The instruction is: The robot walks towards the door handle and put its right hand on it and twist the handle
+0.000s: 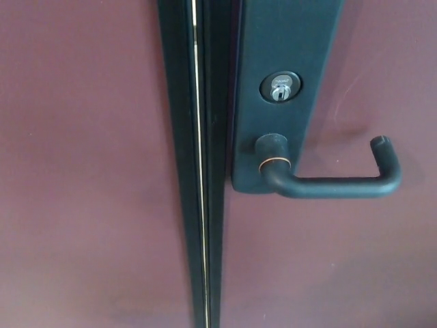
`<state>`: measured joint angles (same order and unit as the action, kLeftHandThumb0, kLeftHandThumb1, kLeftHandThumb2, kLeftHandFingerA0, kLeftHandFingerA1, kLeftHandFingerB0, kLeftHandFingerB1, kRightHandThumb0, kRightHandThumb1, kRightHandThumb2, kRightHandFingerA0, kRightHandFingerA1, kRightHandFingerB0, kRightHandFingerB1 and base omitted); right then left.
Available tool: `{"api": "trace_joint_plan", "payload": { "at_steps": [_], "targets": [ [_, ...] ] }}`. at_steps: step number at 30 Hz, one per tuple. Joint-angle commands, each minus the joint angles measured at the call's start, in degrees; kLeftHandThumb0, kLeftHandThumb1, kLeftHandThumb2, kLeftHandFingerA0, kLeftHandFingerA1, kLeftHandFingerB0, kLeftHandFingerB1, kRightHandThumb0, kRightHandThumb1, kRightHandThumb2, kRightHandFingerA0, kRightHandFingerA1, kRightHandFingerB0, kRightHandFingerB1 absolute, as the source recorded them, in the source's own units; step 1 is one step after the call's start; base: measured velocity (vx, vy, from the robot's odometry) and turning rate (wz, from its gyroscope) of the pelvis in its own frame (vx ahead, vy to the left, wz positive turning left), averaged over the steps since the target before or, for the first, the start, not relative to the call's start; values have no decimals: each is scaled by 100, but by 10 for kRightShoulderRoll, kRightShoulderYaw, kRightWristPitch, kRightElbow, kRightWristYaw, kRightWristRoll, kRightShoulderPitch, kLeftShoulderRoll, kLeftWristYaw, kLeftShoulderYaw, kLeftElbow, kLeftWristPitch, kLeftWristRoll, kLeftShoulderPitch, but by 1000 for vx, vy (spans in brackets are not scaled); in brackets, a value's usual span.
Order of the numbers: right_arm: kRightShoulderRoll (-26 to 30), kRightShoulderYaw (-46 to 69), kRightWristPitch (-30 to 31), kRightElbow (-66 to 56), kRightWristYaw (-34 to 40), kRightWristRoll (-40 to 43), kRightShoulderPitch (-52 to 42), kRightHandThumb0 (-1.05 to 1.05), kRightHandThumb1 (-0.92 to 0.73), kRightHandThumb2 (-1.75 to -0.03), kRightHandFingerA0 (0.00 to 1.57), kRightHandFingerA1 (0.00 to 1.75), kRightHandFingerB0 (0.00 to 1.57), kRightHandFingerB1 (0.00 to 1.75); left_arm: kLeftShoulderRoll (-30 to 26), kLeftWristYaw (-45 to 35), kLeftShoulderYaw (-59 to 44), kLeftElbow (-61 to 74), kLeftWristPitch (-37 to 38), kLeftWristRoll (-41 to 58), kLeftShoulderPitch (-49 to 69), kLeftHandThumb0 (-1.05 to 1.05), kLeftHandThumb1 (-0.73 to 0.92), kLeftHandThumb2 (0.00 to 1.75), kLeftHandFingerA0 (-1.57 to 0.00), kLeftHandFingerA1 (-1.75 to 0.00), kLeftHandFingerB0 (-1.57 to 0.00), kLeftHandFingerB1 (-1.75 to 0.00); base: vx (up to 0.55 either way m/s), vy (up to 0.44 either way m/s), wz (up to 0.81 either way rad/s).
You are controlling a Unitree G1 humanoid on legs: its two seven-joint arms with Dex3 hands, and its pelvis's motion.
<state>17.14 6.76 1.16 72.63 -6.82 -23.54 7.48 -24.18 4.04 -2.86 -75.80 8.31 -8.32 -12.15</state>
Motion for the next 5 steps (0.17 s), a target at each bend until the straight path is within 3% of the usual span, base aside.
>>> {"api": "trace_joint_plan", "payload": {
  "at_steps": [1,2,3,5],
  "targets": [
    [2,-13,-15,27,38,20,9,-36,-43,-99,0,47,0,48,-5,-3,0,0,-8,-3,-3,-38,44,70,-54,-54,-39,-47,0,0,0],
    [2,-16,-13,29,39,21,10,-36,-43,-99,0,47,0,48,-5,-3,-1,0,-8,-3,-3,-38,44,70,-54,-54,-39,-47,0,0,0],
    [3,-18,-13,31,41,24,11,-72,-56,-86,13,41,4,26,-5,-5,-3,0,-8,0,-3,-38,44,70,-54,-54,-39,-47,0,0,0],
    [3,-21,-13,32,42,27,12,-72,-56,-86,13,41,4,26,-5,-5,-3,0,-9,0,-3,-38,44,70,-54,-54,-39,-47,0,0,0]
  ]
}}
